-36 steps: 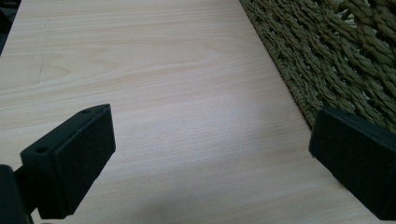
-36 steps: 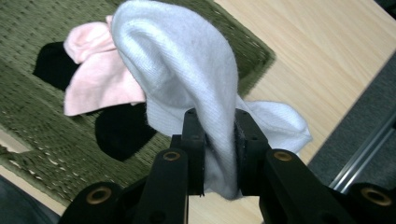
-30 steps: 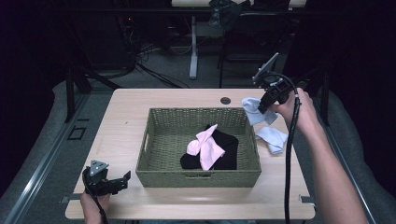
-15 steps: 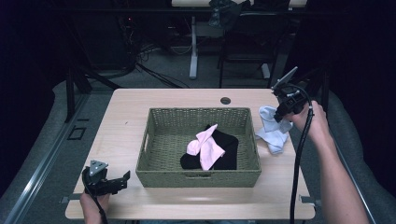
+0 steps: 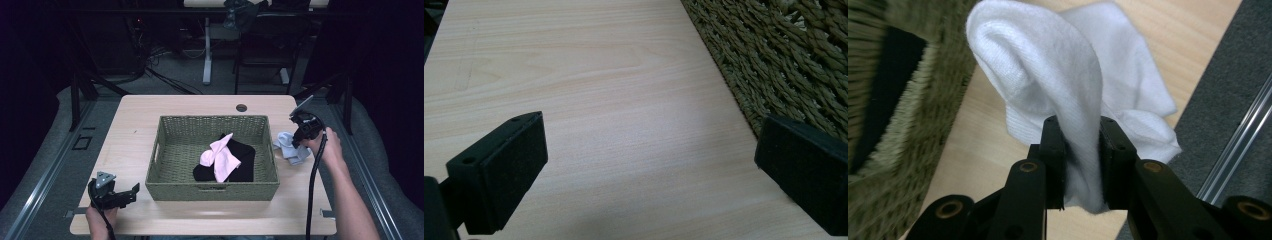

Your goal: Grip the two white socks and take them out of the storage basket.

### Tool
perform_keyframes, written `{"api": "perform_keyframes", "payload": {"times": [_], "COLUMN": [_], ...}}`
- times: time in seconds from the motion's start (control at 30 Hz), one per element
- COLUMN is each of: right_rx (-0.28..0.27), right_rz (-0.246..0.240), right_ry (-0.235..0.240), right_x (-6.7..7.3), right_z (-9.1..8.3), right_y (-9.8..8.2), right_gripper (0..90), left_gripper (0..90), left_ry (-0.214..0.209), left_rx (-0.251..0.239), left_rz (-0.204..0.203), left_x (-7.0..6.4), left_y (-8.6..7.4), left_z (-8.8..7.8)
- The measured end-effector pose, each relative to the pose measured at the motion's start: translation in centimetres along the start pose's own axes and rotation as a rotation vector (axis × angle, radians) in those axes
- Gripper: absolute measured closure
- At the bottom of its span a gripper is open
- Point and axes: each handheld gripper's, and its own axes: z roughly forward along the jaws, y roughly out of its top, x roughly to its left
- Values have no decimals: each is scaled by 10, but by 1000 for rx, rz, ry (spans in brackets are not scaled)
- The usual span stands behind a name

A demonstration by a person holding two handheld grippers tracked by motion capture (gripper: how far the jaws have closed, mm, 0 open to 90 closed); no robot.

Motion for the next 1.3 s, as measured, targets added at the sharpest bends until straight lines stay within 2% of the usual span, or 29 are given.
{"api": "perform_keyframes", "payload": {"times": [0.2, 0.3, 0.4, 0.47, 0.57, 0.63, 0.77, 0.8, 0.83, 1.1, 1.3], "right_rx": [13, 10, -4, -36, -43, -73, -99, -117, -107, -153, -158], "right_rz": [29, 35, 43, 55, 25, 25, 3, 12, -7, -19, -44], "right_ry": [13, 17, 21, 10, 1, -2, 12, 19, 21, 40, 45], "right_x": [1, 0, -2, 0, 0, 2, 6, 7, 6, 14, 16], "right_z": [31, 42, 43, 42, 32, 26, 14, 13, 10, 2, 0], "right_y": [-3, -5, -7, -9, -13, -19, -31, -34, -37, -66, -86], "right_gripper": [732, 678, 501, 392, 212, 123, 31, 21, 15, 0, 0], "left_gripper": [6, 6, 6, 6, 6, 6, 6, 6, 6, 6, 6], "left_ry": [0, 0, 1, 3, 1, 0, 1, 1, 2, 0, -1], "left_rx": [8, 9, 9, 0, 6, -1, 0, 1, -1, -1, 1], "left_rz": [1, 1, -1, -3, -1, -1, -1, -1, 0, 1, 6], "left_x": [0, 0, 0, 1, 1, 0, 0, 0, 0, -1, -2], "left_y": [0, 0, 0, 0, 0, 0, 0, 0, 0, 0, 1], "left_z": [-1, -1, -1, 0, -1, 0, -1, -1, 0, 0, 0]}}
